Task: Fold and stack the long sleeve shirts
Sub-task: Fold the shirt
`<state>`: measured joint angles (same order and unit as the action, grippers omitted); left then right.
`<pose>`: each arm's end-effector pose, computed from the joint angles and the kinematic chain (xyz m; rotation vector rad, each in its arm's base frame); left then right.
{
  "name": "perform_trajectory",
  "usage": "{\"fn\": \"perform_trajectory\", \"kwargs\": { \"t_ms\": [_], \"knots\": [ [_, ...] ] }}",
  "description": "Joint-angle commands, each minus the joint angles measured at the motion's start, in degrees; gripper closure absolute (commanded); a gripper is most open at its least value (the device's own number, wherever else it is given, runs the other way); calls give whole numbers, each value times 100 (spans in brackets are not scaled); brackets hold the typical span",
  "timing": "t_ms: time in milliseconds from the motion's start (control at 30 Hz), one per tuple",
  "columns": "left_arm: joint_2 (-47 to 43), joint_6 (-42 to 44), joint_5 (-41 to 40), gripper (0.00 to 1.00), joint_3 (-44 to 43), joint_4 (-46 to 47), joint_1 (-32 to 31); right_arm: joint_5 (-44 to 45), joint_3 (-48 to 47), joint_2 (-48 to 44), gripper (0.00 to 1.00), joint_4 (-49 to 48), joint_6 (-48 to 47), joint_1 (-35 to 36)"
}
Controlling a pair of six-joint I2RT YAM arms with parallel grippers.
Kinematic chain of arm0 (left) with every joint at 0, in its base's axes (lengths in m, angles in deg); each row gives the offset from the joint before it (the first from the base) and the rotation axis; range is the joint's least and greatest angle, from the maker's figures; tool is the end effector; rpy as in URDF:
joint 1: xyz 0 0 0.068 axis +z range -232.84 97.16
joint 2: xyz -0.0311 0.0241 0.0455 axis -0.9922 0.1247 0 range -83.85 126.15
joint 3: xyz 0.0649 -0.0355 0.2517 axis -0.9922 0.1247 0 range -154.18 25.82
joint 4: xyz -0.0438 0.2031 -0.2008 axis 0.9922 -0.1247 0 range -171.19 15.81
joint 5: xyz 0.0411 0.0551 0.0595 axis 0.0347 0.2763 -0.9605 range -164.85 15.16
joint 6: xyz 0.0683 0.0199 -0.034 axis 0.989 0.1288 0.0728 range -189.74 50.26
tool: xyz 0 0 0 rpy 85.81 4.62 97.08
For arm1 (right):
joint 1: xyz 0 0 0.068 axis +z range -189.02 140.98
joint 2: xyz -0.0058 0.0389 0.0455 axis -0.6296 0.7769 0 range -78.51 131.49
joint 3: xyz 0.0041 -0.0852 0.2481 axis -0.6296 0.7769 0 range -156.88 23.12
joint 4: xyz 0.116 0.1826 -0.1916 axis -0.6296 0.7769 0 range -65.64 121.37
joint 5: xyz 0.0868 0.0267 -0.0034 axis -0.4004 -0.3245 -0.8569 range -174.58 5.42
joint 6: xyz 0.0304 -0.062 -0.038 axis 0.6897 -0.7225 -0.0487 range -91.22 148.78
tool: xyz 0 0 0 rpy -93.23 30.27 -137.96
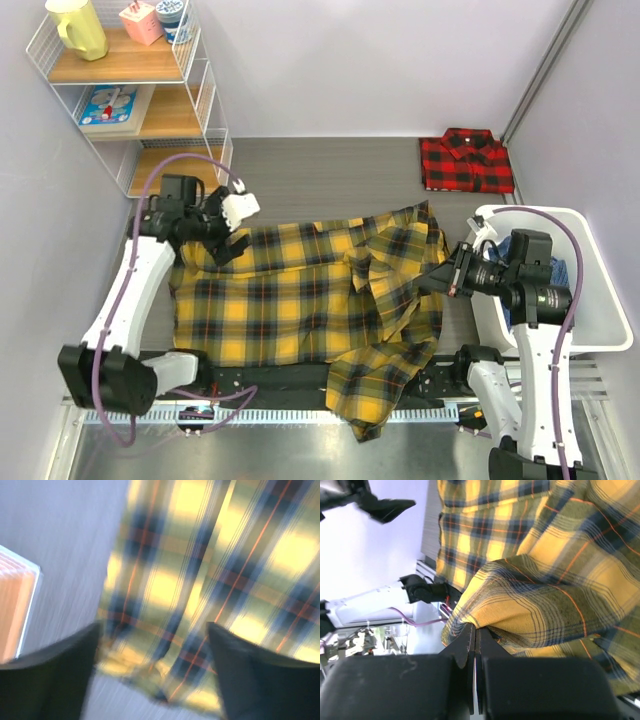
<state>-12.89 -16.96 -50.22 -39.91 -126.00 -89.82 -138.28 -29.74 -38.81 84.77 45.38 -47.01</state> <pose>0.2840 -0.0633 0.2739 1.3546 2.0408 -0.2100 0.1619 0.0323 0.3123 0.0428 2.2561 1.1823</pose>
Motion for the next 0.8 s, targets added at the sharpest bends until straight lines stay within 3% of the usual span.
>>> {"fn": "perform_trajectory", "kwargs": {
  "t_ms": [0, 100, 300, 467, 567, 633, 767],
  "knots": [
    [-660, -1267, 2261, 0, -317, 355, 30, -414, 196, -33, 99, -1432, 941, -19],
    [-986, -2178, 2670, 0, -125, 1065, -197, -388, 407, 116, 99, -2038, 1380, -10],
    [-1295, -3071, 1485, 0, 43, 2201, -1549, 41, 873, 590, 99, -3373, 2223, 236],
    [-1067, -3115, 1483, 0, 52, 2342, -1999, 1070, 664, 1276, 99, -4044, 2076, 1937],
    [-594, -3466, 1781, 0, -281, 2176, -2175, 1378, 505, 1627, 99, -4501, 2075, 2580],
    [-382, -3633, 1914, 0, -413, 2175, -2359, 1493, 373, 1768, 99, -4774, 2067, 2723],
    [-232, -3844, 1678, 0, -2, 3254, -2868, 1546, 250, 1936, 99, -5170, 2049, 2969]
  ]
}}
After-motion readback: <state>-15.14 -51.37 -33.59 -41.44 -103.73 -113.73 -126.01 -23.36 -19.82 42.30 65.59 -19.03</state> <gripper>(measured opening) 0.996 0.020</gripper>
